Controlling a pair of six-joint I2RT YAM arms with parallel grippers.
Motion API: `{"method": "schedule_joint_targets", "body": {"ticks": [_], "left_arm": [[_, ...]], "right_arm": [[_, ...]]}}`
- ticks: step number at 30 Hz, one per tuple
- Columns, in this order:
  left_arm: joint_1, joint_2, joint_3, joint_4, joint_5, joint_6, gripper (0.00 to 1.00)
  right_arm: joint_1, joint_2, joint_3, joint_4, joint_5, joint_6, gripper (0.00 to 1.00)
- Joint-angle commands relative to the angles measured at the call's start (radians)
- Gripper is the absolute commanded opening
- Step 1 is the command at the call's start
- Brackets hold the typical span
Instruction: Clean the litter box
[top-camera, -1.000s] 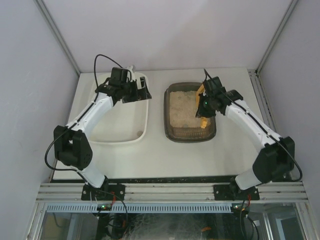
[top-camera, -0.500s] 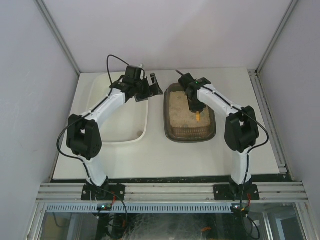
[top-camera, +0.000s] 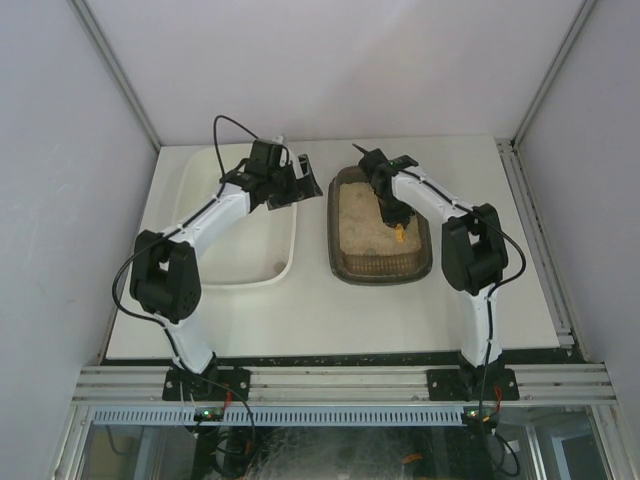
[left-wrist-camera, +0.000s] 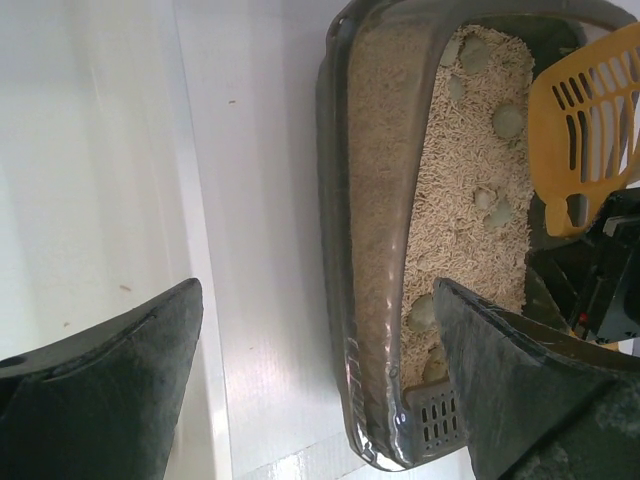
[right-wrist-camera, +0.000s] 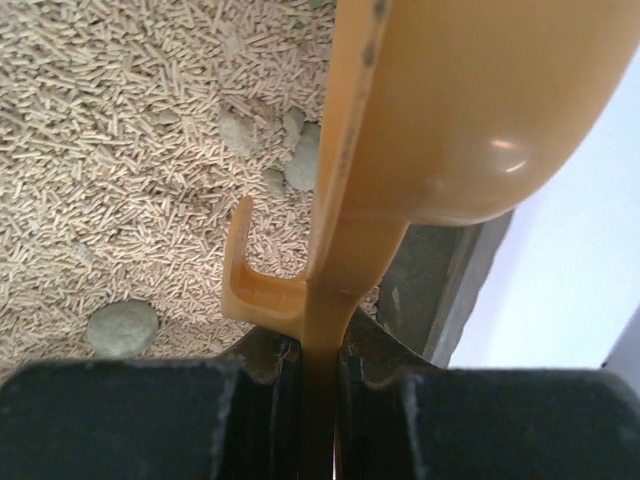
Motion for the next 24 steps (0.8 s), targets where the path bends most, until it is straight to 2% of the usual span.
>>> {"method": "schedule_joint_targets", "body": {"ticks": [1,10,17,24], "left_arm": [[0.003,-0.062,-0.024,0.053,-0.025,0.026,1.00],[0.004,-0.064,-0.049,0.062,-0.038,0.048,1.00],[0.004,-0.059,-0.070,0.069,-0.038,0.057,1.00],[0.004,-0.055,-0.087,0.071,-0.033,0.064,1.00]], "right_arm": [[-0.058,0.000,-0.006,0.124,-0.147,-0.049,0.00],[-0.135,0.008,-0.091,0.228,-0.388,-0.058,0.00],[-0.185,-0.082,-0.237,0.391,-0.695,-0.037,0.00],[-0.239,-0.149,-0.349,0.523,-0.892,0.010,0.00]]}}
